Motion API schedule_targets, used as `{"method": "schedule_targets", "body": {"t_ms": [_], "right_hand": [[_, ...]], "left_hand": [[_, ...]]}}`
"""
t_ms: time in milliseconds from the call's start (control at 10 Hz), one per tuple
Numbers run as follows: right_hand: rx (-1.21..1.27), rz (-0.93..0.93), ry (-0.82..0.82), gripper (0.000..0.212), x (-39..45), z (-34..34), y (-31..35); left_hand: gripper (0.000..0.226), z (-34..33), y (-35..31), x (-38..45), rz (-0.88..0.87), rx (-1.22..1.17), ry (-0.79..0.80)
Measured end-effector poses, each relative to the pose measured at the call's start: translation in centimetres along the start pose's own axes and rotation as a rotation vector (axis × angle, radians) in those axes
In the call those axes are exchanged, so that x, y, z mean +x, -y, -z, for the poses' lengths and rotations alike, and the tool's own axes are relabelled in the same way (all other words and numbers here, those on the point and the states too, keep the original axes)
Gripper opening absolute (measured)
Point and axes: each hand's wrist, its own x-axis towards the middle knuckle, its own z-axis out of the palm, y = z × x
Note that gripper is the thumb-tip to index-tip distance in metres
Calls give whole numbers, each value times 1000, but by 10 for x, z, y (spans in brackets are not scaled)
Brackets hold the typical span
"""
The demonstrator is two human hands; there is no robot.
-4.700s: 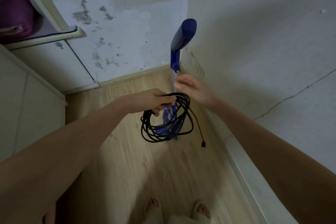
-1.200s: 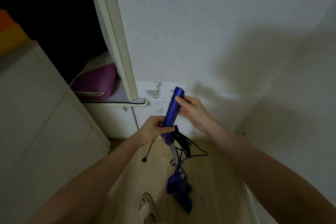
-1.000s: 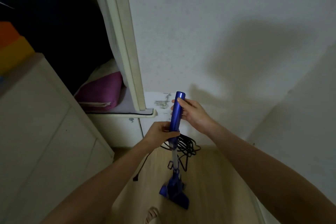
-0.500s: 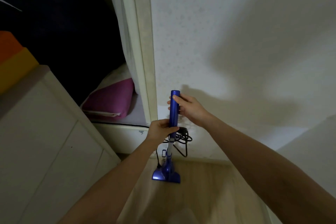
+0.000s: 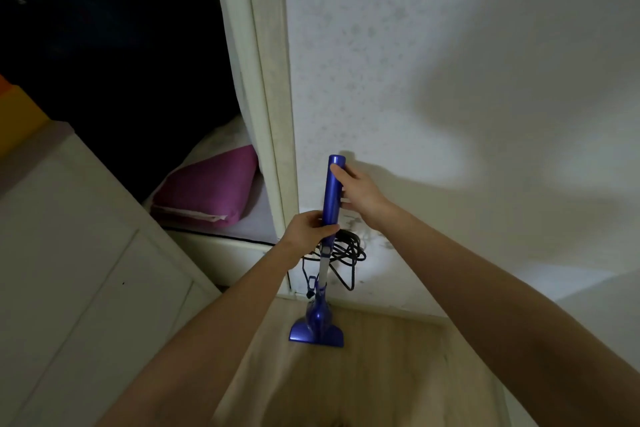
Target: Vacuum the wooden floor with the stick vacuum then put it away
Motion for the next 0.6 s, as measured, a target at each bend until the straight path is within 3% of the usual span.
{"method": "schedule_targets", "body": {"t_ms": [200,400,500,600], "right_hand": [[-112,-76,-97,36,6,-9,15],[-132,-160,-60,33,1,1,22],[-165,-149,-71,29,-6,8,31],[-136,-40,-99,9,-18,20,49]], "left_hand": [[29,-2,-18,7,91,34,34],[20,7,-34,-1,154,59,75],[26,15,-43,-1,123,175,57],[25,25,-43,-4,15,350,-27]]}}
